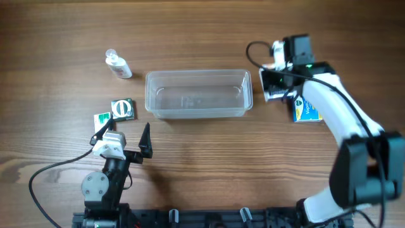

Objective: Pack container
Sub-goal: 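Reach right gripper to the white Hansaplast box and grasp it, then carry the Hansaplast box into the container and release it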

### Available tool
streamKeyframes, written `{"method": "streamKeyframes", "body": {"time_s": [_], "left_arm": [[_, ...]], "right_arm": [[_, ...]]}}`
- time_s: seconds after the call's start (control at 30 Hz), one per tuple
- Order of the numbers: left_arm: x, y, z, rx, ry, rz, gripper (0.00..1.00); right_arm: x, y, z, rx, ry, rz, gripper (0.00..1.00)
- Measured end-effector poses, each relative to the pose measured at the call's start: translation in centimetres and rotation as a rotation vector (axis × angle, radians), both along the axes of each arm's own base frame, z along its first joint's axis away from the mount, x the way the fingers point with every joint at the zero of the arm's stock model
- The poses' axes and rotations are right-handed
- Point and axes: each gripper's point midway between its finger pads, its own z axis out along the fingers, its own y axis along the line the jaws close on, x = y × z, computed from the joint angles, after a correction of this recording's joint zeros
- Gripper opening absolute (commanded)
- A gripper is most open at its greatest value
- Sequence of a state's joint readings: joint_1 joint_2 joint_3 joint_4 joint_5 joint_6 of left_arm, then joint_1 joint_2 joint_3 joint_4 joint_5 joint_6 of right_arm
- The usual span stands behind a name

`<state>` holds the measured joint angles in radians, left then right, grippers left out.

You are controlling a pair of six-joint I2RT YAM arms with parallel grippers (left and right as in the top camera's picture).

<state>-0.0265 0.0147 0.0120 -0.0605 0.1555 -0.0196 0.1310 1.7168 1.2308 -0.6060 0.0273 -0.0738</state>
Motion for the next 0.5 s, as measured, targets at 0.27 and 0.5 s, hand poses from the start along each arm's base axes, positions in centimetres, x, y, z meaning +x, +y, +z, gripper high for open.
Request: {"method": "streamKeyframes", "body": {"time_s": [0.27, 0.5], "left_arm": [[0.0, 0.0, 0.0, 0.000, 0.000, 0.000, 1.00], [0.0, 0.0, 0.0, 0.000, 0.000, 0.000, 1.00]], "right_arm": [[-1.8, 0.7, 11.9, 0.102, -0.150, -0.101, 0.74], [-4.1, 8.9, 12.4, 0.216, -0.123, -0.007, 0.74]]}}
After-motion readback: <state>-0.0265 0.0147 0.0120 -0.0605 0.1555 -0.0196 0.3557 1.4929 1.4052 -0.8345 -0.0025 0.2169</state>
